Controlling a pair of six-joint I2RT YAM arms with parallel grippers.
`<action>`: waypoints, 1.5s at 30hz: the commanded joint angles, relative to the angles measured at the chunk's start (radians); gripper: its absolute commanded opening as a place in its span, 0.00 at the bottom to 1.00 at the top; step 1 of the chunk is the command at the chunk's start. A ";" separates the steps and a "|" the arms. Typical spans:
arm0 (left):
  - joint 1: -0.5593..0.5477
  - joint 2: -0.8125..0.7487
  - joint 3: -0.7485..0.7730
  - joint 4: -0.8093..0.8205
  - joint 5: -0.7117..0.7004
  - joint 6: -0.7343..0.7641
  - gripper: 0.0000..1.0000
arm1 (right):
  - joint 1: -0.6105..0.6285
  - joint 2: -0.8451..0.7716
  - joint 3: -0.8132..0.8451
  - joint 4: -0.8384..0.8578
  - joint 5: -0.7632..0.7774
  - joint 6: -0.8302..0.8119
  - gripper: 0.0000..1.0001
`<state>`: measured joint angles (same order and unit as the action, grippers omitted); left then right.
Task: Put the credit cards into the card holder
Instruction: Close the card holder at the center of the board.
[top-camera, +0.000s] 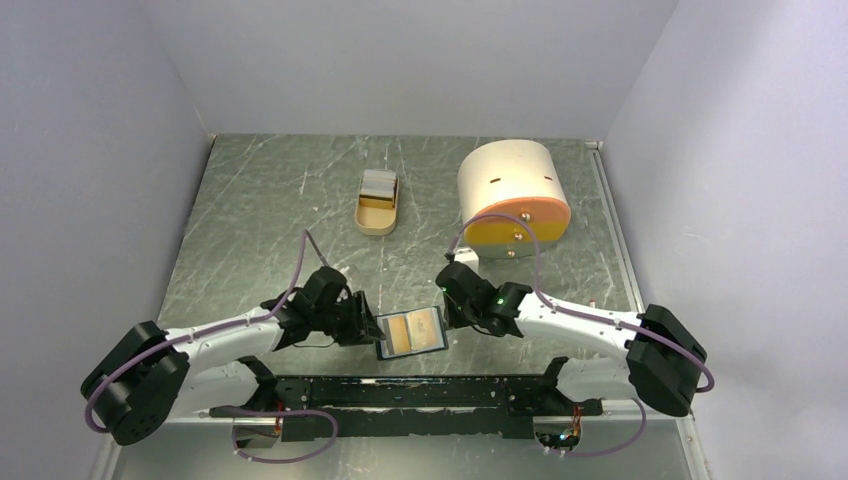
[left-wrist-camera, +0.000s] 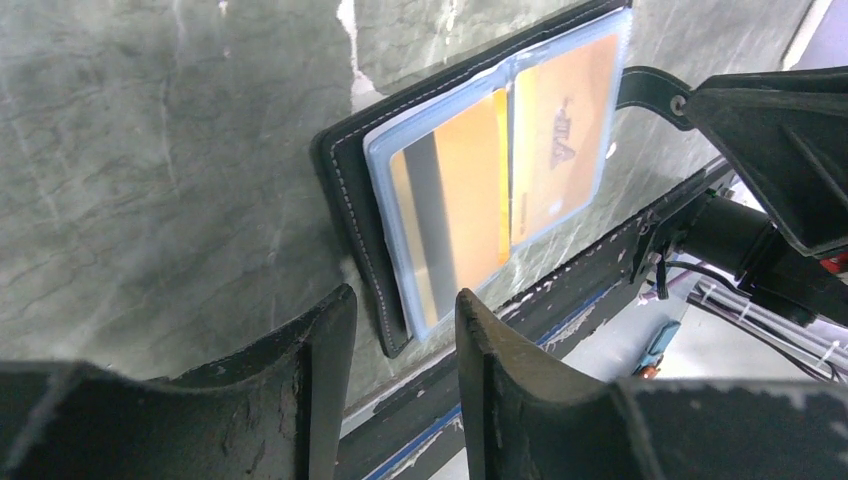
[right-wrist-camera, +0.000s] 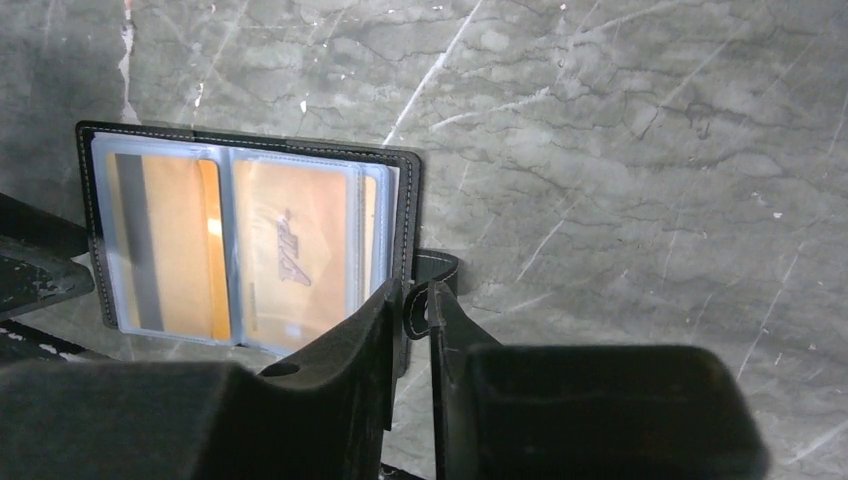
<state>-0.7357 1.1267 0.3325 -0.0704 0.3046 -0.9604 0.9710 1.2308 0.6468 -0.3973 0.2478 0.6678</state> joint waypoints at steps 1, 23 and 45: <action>-0.002 0.024 -0.007 0.101 0.051 -0.012 0.46 | 0.003 0.018 -0.021 0.038 0.013 -0.010 0.16; -0.004 -0.002 0.028 0.340 0.205 -0.031 0.46 | -0.010 -0.049 -0.167 0.271 -0.134 0.051 0.00; -0.067 0.350 0.210 0.487 0.245 0.025 0.45 | -0.110 -0.239 -0.296 0.243 -0.076 0.063 0.00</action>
<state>-0.7952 1.4170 0.4969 0.3546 0.5301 -0.9718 0.8909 1.0412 0.3759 -0.1127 0.1429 0.7341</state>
